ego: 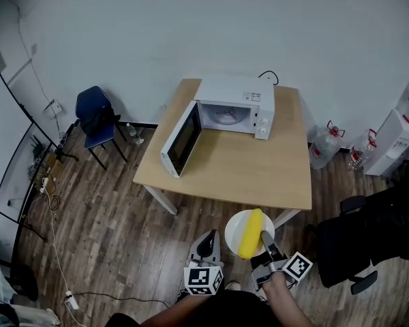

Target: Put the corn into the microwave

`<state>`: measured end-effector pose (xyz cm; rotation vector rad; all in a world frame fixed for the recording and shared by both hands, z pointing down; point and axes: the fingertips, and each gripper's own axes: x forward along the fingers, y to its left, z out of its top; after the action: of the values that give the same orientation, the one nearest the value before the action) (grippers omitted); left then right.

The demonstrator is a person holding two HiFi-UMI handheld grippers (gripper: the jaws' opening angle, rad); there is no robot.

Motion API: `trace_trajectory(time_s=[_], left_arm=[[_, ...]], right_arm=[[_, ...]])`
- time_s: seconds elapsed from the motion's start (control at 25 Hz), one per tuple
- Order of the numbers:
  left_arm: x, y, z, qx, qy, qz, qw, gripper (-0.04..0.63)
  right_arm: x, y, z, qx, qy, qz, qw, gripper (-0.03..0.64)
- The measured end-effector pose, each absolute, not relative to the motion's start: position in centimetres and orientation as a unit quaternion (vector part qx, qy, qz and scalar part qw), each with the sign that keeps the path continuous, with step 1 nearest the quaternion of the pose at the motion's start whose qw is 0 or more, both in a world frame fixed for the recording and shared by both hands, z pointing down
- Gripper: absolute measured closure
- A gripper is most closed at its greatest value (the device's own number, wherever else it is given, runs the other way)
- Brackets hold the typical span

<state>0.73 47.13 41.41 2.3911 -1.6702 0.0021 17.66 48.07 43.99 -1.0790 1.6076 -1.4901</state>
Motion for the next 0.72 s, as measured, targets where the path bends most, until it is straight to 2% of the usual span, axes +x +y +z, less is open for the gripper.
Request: trace_trajectory(time_s=[0.72], left_arm=[[0.4,30.0,41.4,0.838,-0.528,0.007,0.138,0.581]], right_arm=[[17.6,31.9,42.6,-0.457,0.6,-0.555,0.352,0.524]])
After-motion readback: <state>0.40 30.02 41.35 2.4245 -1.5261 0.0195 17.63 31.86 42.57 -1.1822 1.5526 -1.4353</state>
